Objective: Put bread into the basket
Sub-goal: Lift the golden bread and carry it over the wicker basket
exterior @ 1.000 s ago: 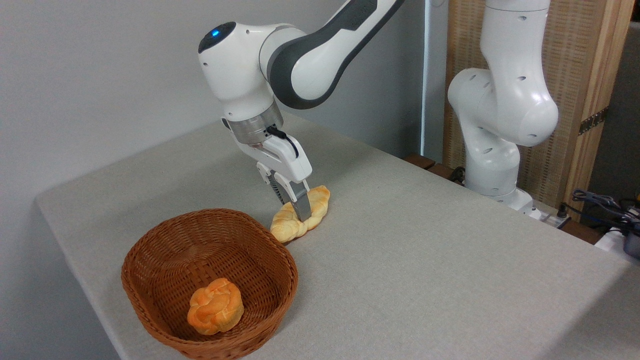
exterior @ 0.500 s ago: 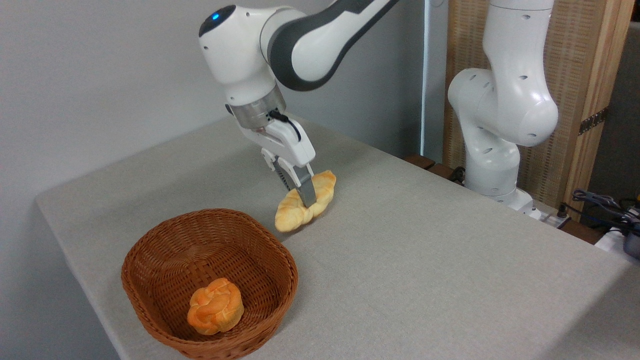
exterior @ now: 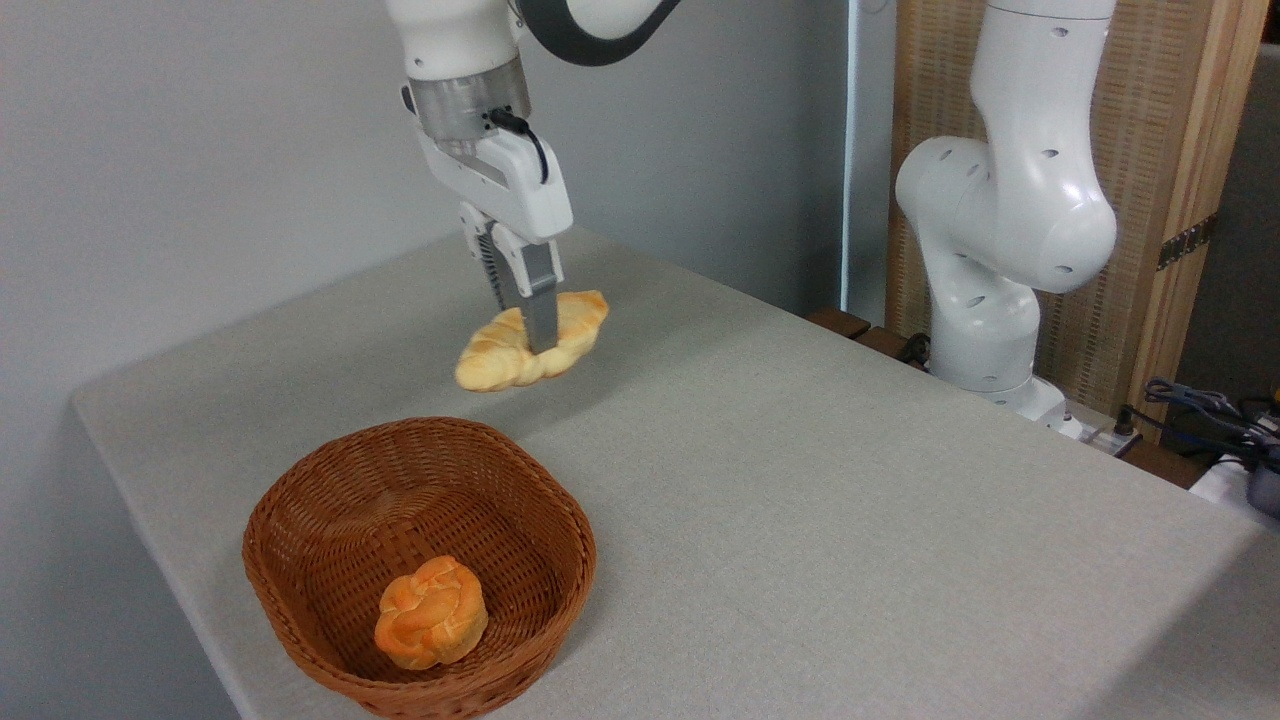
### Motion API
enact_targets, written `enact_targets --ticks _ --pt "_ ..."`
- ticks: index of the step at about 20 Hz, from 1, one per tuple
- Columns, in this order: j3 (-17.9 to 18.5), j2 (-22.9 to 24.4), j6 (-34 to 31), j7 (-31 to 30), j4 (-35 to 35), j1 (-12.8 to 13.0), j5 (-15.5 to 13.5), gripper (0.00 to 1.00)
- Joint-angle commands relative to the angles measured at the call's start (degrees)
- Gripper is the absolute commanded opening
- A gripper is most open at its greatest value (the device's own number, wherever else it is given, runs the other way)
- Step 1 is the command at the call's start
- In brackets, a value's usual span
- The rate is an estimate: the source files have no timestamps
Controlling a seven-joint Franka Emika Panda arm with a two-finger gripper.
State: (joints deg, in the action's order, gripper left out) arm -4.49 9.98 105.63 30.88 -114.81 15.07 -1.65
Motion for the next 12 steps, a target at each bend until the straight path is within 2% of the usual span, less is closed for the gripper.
enact_targets --ticks 1,4,10,12 --pt "2.46 -0.66 7.82 1.81 0.64 -0.04 -0.37 0.37" --pt "3.96 -1.88 14.33 1.81 0.55 -0.13 -0.37 0.37" --pt "4.14 -5.57 25.22 1.81 0.55 -0.13 -0.20 0.40" --pt "4.14 -6.28 26.47 2.07 0.47 -0.21 0.24 0.41"
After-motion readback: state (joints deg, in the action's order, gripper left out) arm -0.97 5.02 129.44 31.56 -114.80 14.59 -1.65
